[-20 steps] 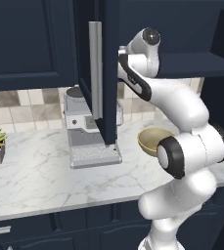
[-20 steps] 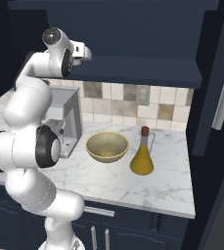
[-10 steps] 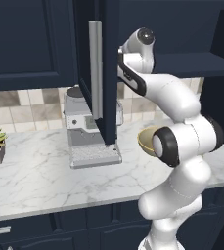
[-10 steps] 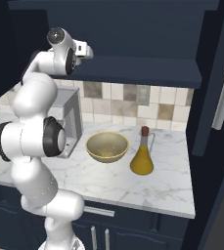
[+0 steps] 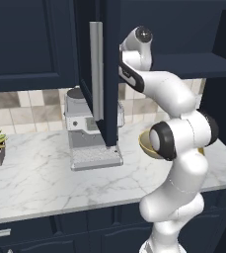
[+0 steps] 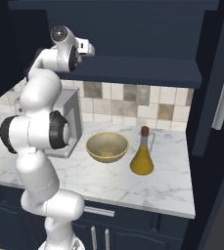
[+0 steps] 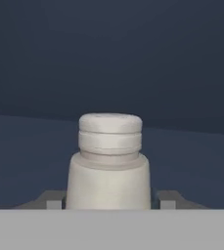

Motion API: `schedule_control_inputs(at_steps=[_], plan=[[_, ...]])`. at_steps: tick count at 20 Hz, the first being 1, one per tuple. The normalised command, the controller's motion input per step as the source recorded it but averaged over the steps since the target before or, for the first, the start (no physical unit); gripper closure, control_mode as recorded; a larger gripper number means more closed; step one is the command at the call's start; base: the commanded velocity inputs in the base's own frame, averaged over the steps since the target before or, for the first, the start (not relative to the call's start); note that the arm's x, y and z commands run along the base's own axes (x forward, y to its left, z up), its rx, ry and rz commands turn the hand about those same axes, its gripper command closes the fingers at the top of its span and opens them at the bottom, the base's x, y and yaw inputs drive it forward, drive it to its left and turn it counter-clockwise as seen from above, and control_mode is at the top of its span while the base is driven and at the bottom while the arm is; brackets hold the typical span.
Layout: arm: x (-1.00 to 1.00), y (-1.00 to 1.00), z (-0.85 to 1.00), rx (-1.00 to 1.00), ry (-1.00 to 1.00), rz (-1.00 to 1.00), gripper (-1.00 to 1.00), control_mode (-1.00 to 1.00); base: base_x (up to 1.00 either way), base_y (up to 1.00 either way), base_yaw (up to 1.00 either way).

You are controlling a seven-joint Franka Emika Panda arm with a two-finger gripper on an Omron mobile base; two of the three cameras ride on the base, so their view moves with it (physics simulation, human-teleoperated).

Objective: Retrieve the bottle and the shaker from the cabinet and place them next to the mixing bowl on the counter. Then add garlic from the fridge to the mixing bowl.

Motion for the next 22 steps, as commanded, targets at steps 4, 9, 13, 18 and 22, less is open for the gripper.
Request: schedule_control_inputs(at_steps=[4,9,13,18,22], plan=[[0.11,0.0,0.0,0.0,0.0,0.0,1.0,-1.0,0.0,0.0,0.0],[-0.31,-0.04,0.0,0.01,0.09,-0.05,1.0,-1.0,0.0,0.0,0.0],[-0.86,-0.3,0.0,0.04,0.03,-0.28,1.0,-1.0,0.0,0.0,0.0],[-1.0,-0.38,-0.11,0.01,-0.05,-0.4,1.0,-1.0,0.0,0.0,0.0],[-1.0,-0.13,-0.21,0.0,-0.16,-0.35,1.0,-1.0,0.0,0.0,0.0]])
